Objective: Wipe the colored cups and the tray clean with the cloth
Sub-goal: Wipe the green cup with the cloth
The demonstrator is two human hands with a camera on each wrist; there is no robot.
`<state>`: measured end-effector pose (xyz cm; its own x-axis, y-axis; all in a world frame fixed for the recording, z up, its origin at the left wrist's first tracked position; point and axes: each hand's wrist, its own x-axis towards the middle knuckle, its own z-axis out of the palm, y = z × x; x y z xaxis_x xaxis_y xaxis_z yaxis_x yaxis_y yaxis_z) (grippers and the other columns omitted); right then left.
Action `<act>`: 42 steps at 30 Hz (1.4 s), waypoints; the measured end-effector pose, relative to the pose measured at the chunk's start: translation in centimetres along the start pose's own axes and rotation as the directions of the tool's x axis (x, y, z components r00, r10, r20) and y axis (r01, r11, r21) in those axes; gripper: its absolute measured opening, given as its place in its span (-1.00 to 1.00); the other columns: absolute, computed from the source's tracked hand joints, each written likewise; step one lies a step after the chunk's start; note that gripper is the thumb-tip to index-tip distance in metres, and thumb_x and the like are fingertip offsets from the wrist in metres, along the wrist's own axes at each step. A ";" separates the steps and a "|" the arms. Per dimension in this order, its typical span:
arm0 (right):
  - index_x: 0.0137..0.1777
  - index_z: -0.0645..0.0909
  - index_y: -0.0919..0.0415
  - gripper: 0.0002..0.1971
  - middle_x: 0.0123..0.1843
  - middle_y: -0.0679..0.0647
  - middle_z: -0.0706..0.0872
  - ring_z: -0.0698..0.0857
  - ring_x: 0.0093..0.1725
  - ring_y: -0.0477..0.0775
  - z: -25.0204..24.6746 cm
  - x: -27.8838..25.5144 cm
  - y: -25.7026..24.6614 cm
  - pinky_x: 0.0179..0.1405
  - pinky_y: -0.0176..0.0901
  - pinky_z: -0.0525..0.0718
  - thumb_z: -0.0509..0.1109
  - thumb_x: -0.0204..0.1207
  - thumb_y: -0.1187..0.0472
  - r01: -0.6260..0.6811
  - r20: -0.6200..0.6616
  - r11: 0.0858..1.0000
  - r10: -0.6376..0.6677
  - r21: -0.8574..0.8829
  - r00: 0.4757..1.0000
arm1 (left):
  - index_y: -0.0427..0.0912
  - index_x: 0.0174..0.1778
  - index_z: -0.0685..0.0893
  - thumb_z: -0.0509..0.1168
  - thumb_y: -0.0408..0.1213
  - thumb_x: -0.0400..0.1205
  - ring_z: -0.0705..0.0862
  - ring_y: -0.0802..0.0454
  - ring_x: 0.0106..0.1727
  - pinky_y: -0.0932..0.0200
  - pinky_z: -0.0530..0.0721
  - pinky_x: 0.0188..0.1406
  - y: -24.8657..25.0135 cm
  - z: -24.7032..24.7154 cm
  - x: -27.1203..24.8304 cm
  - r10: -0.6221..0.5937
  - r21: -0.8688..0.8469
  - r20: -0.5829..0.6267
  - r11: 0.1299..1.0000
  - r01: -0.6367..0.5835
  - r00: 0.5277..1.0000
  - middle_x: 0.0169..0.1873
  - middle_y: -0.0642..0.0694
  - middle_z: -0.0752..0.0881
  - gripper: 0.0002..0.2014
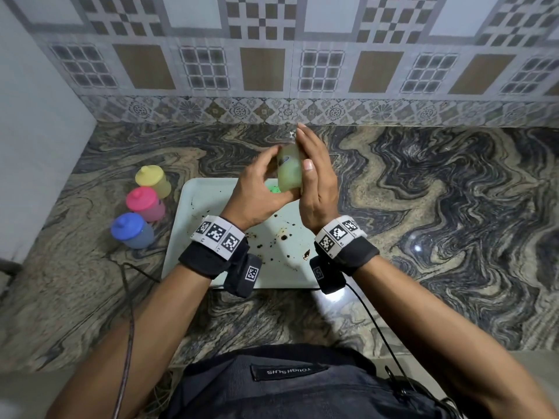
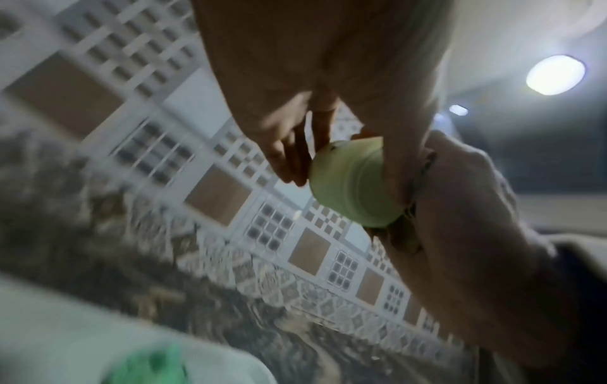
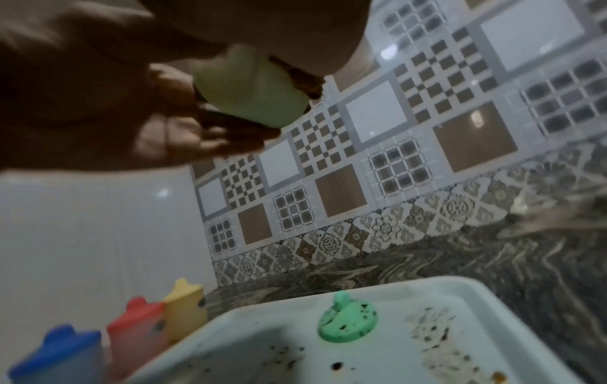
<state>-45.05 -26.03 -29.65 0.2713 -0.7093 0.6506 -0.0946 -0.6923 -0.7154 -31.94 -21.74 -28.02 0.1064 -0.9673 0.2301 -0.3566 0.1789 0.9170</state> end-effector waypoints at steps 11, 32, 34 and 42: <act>0.64 0.34 0.39 -0.49 0.62 0.31 0.44 0.39 0.64 0.28 -0.3 -0.2 0.3 0.58 0.40 0.37 -0.03 0.73 0.25 -0.157 -0.034 0.972 0.165 0.175 0.986 | -0.17 0.42 0.47 0.66 -0.22 0.31 0.64 0.10 0.33 0.05 0.62 0.38 0.9 -0.5 -0.2 0.061 0.014 0.019 0.998 -0.062 0.998 0.31 -0.12 0.65 -0.22; 0.60 0.37 0.48 -0.54 0.64 0.31 0.41 0.32 0.69 0.21 -0.6 1.2 -0.8 0.64 0.33 0.30 0.01 0.74 0.36 -0.012 0.009 1.000 0.013 -0.002 1.000 | -0.22 0.51 0.48 0.57 -0.23 0.39 0.62 0.12 0.33 0.25 0.57 0.38 3.3 -1.3 0.2 0.312 0.430 -0.023 0.861 -0.272 0.950 0.38 -0.16 0.63 -0.25; 0.61 0.36 0.44 -0.53 0.64 0.29 0.42 0.36 0.67 0.21 -0.6 1.3 -1.1 0.62 0.33 0.35 -0.02 0.74 0.34 -0.098 -0.022 0.991 0.100 0.097 0.995 | -0.18 0.48 0.50 0.63 -0.30 0.35 0.62 0.27 0.27 0.36 0.60 0.29 2.8 -0.9 -0.1 0.220 0.255 -0.062 0.946 -0.198 0.973 0.33 -0.10 0.66 -0.24; 0.63 0.36 0.36 -0.51 0.56 0.23 0.54 0.56 0.53 0.09 -0.5 1.7 -1.9 0.48 0.08 0.58 0.07 0.75 0.17 -0.324 -0.051 0.884 0.360 0.336 0.931 | -0.16 0.43 0.50 0.65 -0.32 0.34 0.62 0.27 0.33 0.19 0.59 0.39 1.9 -1.1 -0.2 0.109 0.008 -0.089 0.994 -0.109 0.990 0.26 0.13 0.63 -0.26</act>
<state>-44.92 -25.99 -27.04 0.1701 -0.9169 0.3610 0.1506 -0.3379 -0.9291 -31.62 -21.05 -25.99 0.1494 -0.9221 0.3569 -0.3737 0.2815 0.8838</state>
